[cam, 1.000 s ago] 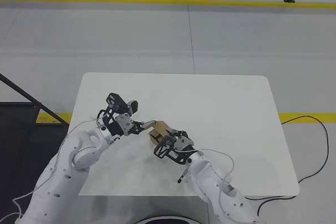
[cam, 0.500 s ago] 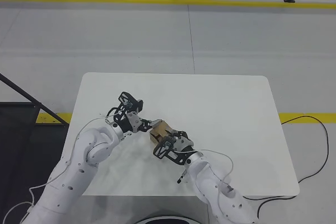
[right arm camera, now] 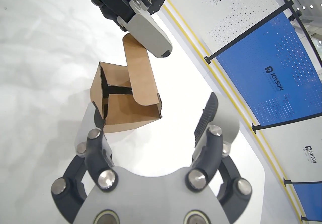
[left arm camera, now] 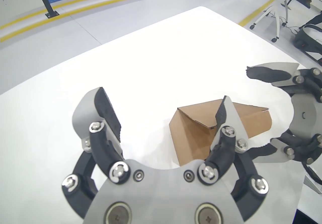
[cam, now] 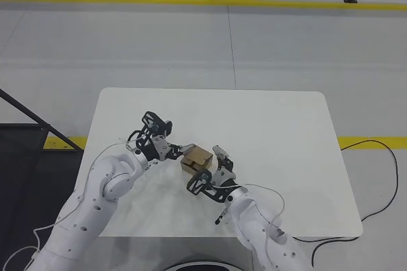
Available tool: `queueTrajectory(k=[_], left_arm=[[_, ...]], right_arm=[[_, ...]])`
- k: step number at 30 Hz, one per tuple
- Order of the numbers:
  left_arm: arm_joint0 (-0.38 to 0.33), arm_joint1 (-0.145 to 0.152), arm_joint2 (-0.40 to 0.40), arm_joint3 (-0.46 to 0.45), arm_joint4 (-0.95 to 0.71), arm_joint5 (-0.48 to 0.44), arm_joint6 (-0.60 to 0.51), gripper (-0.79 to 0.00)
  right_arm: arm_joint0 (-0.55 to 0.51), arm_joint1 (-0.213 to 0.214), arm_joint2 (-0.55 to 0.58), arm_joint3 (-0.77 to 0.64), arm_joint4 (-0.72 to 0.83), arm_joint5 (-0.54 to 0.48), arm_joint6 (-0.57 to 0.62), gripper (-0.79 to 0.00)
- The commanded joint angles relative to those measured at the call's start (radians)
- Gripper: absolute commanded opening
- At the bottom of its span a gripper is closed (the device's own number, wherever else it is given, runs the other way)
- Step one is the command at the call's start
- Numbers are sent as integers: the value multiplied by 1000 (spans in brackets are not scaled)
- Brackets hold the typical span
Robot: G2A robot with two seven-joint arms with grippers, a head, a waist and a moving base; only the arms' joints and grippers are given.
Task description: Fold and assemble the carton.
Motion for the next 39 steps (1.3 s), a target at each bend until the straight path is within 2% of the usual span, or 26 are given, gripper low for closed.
queueTrajectory(k=[1,6,11,12,13,14,17,19,28,39], left_arm=[[2,0,0,-1,2,-3,-1,0],[9,-1,-2,-7,11,-6,-2,0],[17,-1,-5,-11,19,-12,1,0],[18,-1,-6,-11,23,-12,3,0],[20,-1,-5,-10,25,-12,5,0],[21,-1,-5,-9,26,-13,5,0],[24,-2,-5,-7,27,-14,8,0],[24,-2,-5,-6,27,-18,8,0],[32,-2,-9,-14,28,-56,10,0],[18,-8,9,10,31,-54,16,0]], right_arm=[[-11,2,10,-11,24,-19,-21,0],[-34,5,59,-48,138,-52,-30,0],[-18,4,95,-57,272,-124,24,0],[-11,4,101,-57,292,-134,36,-9],[-6,3,105,-56,315,-143,48,-65],[-2,3,109,-55,339,-152,59,-77],[13,1,120,-54,399,-168,104,-37],[24,0,120,-56,415,-174,128,0],[44,-4,118,-70,494,-174,141,0],[39,-2,126,-79,497,-171,145,0]])
